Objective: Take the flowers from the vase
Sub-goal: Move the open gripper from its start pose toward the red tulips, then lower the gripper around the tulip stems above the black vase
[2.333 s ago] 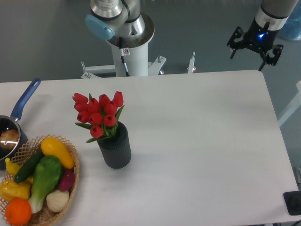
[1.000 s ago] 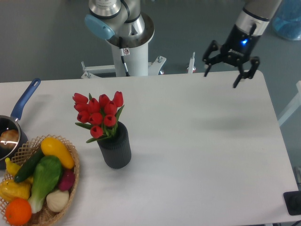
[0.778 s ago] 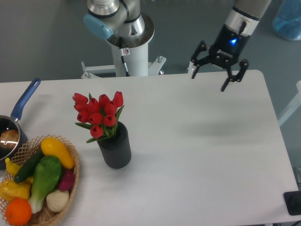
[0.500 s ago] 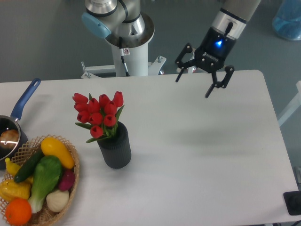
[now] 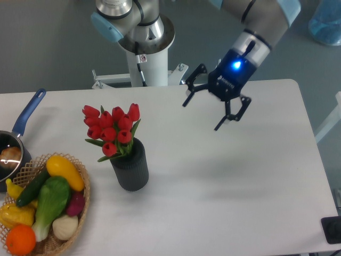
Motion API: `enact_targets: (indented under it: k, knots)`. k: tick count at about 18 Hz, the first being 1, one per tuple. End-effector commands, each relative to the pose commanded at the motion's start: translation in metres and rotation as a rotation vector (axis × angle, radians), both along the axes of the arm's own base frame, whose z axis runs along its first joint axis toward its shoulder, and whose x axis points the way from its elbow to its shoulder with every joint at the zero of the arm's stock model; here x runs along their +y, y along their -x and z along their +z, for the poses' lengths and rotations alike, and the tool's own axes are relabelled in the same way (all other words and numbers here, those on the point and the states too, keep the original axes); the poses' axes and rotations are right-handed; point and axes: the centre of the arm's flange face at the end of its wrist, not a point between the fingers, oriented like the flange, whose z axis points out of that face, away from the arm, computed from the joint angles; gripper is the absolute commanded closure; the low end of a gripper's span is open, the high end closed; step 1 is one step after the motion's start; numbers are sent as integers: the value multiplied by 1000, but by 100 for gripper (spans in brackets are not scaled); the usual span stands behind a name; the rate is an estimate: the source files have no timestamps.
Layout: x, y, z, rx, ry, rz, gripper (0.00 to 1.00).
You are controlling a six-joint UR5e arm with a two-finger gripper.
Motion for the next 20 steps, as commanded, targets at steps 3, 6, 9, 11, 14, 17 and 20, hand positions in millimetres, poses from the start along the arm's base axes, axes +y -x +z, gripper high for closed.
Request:
enact_targets:
  k: [3, 6, 9, 11, 14, 17, 20]
  knots:
    - [-1, -9, -16, 18, -13, -41, 0]
    - [16, -22, -27, -1, -10, -84, 0]
    - [36, -41, -29, -11, -18, -132, 4]
    - [44, -52, -32, -25, -27, -151, 4]
    - [50, -62, -36, -37, -26, -168, 4]
    - [53, -74, -46, -55, -21, -183, 4]
    - [59, -83, -44, -56, -26, -202, 4]
